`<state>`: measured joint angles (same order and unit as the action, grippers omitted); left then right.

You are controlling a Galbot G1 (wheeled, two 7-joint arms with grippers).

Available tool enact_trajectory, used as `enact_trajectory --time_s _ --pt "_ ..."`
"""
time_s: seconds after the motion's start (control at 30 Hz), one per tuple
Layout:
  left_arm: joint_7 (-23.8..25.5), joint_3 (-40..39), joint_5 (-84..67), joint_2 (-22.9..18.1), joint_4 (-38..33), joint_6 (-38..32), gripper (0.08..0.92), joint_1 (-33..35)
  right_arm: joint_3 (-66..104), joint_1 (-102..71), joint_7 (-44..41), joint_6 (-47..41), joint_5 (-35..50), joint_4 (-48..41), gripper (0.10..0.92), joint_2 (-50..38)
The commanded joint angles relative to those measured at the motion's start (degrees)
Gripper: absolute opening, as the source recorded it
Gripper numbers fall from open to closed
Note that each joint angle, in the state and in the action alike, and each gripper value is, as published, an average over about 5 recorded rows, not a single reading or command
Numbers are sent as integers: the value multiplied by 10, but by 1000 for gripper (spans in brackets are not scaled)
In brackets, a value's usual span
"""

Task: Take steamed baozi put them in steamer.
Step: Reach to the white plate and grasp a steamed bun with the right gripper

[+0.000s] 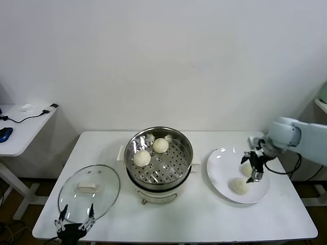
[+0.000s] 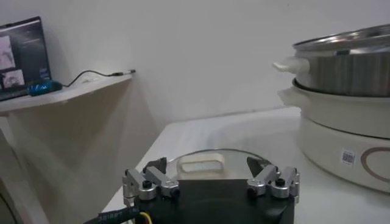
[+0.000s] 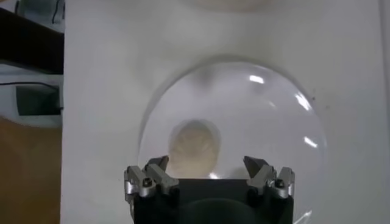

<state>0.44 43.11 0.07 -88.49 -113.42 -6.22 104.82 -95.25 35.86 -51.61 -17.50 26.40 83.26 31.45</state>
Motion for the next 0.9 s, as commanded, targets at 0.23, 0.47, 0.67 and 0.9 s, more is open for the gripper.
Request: enact_trajectory --time_s 0.23,0.47,0.67,0.9 --pt "-1 -5 6 0 4 -4 823 0 120 -173 35 -29 -45 -36 823 0" --pt "-5 -6 16 0 12 -11 823 -1 143 -206 53 -41 -48 -50 823 9" --pt "-5 -9 17 -1 13 -10 823 -4 161 -222 60 -45 -49 -59 823 16" --pt "-4 -8 18 -1 16 -11 823 -6 168 -228 63 -48 -55 -63 820 14"
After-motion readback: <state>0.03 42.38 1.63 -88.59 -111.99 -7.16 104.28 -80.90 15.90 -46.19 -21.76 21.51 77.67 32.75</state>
